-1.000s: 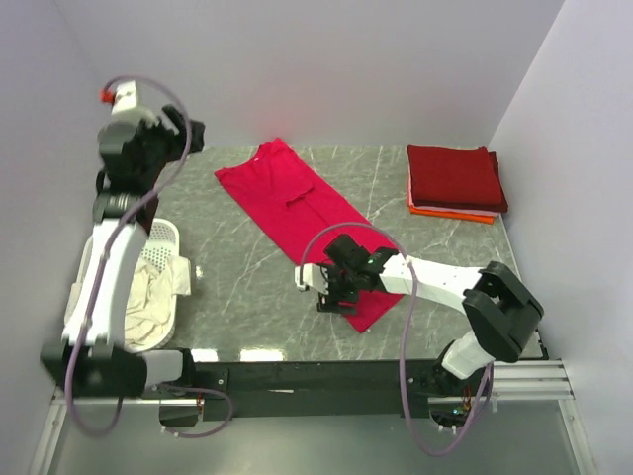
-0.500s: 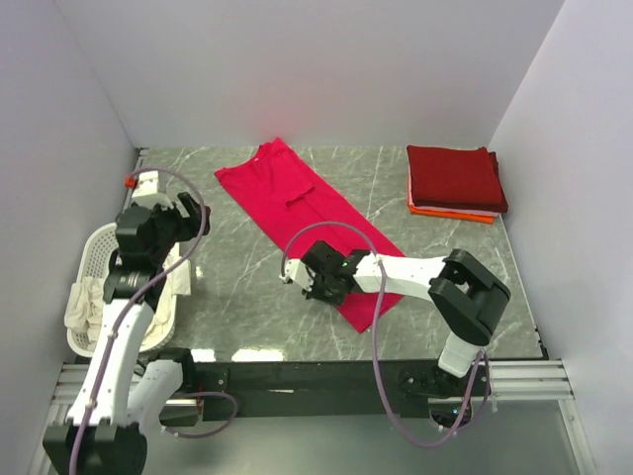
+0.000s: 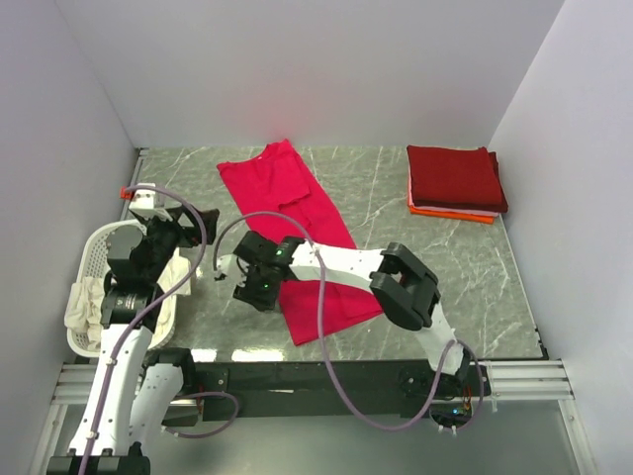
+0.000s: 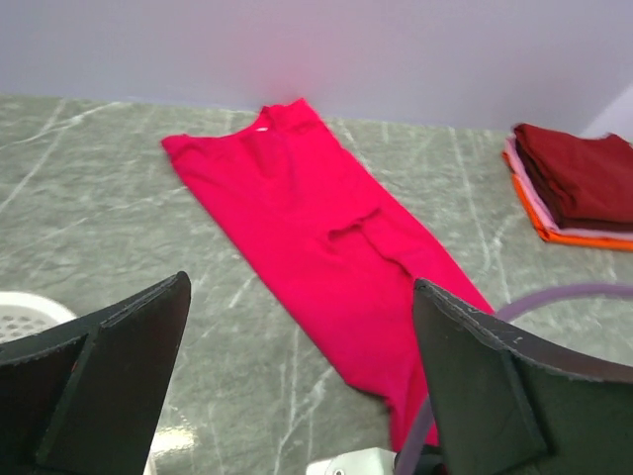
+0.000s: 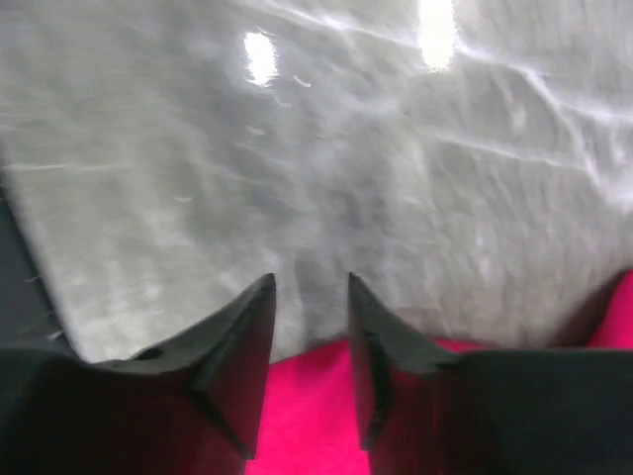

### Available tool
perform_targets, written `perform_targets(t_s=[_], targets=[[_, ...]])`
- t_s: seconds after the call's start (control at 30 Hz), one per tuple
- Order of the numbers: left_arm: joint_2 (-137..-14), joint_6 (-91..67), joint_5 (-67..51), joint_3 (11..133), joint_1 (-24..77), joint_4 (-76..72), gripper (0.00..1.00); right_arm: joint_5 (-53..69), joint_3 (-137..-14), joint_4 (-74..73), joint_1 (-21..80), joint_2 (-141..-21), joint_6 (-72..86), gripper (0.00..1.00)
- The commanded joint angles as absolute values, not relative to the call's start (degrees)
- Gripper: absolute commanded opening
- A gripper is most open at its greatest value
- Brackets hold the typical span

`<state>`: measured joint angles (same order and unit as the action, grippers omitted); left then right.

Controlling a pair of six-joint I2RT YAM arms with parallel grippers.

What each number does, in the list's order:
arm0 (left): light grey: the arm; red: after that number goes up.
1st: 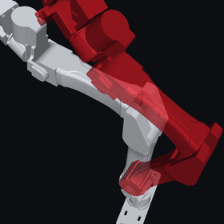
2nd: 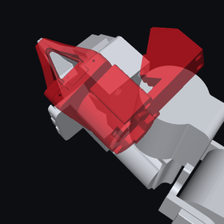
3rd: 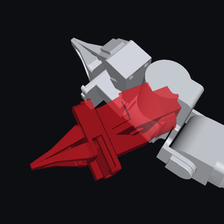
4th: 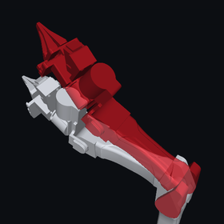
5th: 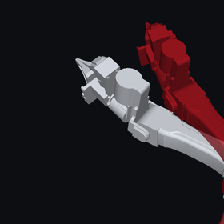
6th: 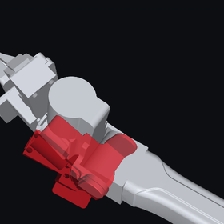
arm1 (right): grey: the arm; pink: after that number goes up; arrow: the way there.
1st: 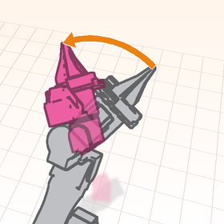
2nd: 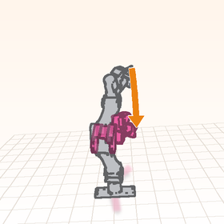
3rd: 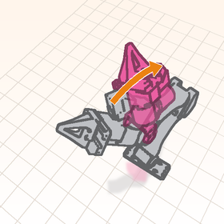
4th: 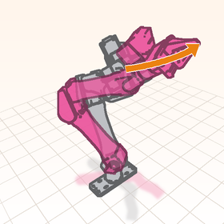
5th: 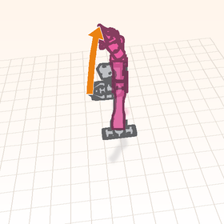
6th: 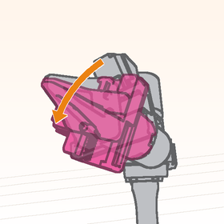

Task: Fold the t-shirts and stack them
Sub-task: Fold the tshirt

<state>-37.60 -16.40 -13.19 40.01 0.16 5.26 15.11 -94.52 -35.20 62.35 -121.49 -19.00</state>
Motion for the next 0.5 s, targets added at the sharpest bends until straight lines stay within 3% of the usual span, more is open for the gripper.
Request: perform_targets(t_s=[0.0, 0.07, 0.1, 0.13, 0.33, 0.4, 0.47], targets=[[-36.1, -16.4, -20.7, 39.6, 0.2, 1.6, 0.99, 21.8, -93.3, -39.7, 59.2, -114.6, -21.4, 0.53], [-35.2, -16.5, -24.3, 38.3, 0.2, 0.4, 0.99, 23.1, -87.9, -38.2, 57.1, -106.2, -26.2, 0.63], [-35.1, -16.9, -26.1, 38.1, 0.2, -1.2, 0.99, 24.3, -82.7, -37.7, 54.3, -103.4, -27.6, 0.84], [-35.3, -17.0, -30.2, 38.1, 0.2, -2.4, 0.99, 25.1, -80.1, -37.3, 53.0, -100.7, -30.3, 0.87], [-42.0, -22.7, -44.8, 39.6, 0.8, -2.7, 0.92, 28.4, -63.7, -35.9, 41.1, -82.1, -39.5, 0.89], [-45.8, -22.4, -44.0, 41.9, 3.2, 2.2, 0.88, 29.4, -57.3, -34.4, 38.6, -75.3, -44.3, 0.9], [-48.4, -20.3, -35.8, 43.8, 11.4, 9.6, 0.88, 32.2, -52.0, -29.1, 34.9, -68.1, -48.0, 0.9]])
